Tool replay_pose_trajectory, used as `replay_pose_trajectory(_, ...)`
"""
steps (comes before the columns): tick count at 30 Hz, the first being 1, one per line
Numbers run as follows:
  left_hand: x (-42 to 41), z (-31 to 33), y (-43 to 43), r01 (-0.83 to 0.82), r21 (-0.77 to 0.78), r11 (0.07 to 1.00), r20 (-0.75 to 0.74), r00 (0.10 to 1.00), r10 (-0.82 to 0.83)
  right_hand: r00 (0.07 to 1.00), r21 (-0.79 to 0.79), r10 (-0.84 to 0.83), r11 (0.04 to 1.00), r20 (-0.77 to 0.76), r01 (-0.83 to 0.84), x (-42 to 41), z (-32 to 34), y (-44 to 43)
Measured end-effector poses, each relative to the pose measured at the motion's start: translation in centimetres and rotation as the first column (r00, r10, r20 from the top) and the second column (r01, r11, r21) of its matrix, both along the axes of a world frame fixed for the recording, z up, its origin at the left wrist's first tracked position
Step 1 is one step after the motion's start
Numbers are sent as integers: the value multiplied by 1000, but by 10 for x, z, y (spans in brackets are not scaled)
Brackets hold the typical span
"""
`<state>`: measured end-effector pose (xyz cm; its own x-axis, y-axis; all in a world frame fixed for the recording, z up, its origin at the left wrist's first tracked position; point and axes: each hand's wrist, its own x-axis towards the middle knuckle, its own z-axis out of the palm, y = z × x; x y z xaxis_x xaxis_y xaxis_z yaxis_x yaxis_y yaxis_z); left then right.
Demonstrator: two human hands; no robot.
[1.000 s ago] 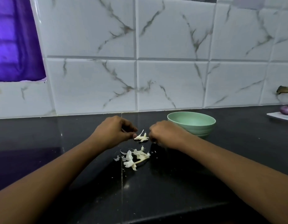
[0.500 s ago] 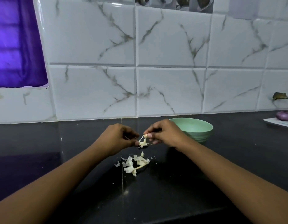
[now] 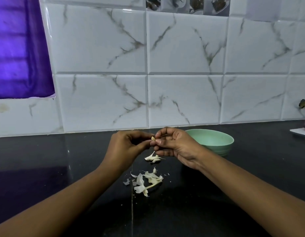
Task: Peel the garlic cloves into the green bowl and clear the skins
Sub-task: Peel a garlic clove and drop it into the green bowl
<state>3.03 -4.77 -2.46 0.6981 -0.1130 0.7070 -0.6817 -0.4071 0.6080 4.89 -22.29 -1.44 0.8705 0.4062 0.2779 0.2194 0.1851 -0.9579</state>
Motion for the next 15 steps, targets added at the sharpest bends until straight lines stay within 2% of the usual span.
replay_pose_trajectory(5, 1, 0, 5, -125, 118, 985, 131, 985, 110, 990, -139, -96, 984, 102, 110, -4, 4, -3)
replay_pose_trajectory(15, 3, -4, 2, -254, 309, 917, 304, 940, 158, 929, -306, -233, 897, 287, 320, -4, 4, 2)
